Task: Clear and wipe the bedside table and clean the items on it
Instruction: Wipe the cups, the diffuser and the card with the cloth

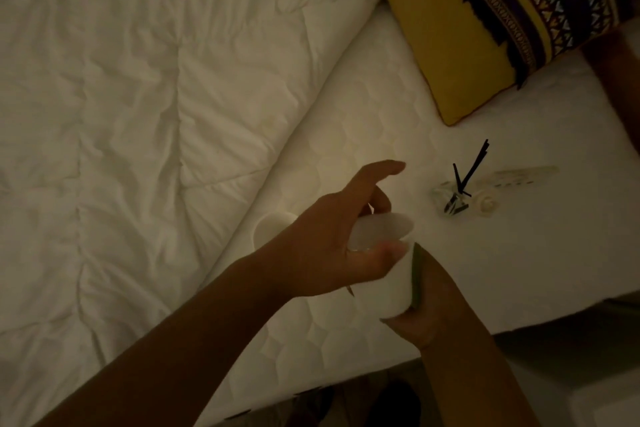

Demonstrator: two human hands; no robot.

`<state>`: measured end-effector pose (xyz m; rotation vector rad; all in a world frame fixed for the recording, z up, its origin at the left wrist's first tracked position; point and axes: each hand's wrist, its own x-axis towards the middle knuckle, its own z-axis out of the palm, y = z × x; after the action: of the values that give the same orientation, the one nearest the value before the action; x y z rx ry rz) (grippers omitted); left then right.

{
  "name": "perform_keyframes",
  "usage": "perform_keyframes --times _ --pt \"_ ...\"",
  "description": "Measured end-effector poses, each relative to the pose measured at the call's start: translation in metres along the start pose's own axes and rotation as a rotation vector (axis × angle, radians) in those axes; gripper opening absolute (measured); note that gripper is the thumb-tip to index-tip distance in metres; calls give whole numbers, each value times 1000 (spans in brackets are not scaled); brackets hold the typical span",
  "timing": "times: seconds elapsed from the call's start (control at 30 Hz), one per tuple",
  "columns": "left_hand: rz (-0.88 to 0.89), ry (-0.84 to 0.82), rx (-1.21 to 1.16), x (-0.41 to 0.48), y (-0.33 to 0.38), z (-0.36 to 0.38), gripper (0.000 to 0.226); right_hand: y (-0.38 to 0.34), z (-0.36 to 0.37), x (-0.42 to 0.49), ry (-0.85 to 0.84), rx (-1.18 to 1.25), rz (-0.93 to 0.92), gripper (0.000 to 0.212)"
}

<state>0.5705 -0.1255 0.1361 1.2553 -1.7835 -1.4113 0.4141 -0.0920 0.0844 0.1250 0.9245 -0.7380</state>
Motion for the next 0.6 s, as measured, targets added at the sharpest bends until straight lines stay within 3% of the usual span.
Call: perform_keyframes --times 0.1,0.3,0.43,0.6 --pt "-99 57 -6 0 -8 2 75 -4 -2 -1 82 -72 -84 30" --pt "-396 155 -180 6 -26 1 68 5 27 -10 237 -693 -557 20" --pt "-493 176 -146 16 -28 7 74 12 29 -12 302 -1074 -895 32" --pt "-675 251 -149 23 -26 16 90 18 23 -12 323 -1407 -1044 53"
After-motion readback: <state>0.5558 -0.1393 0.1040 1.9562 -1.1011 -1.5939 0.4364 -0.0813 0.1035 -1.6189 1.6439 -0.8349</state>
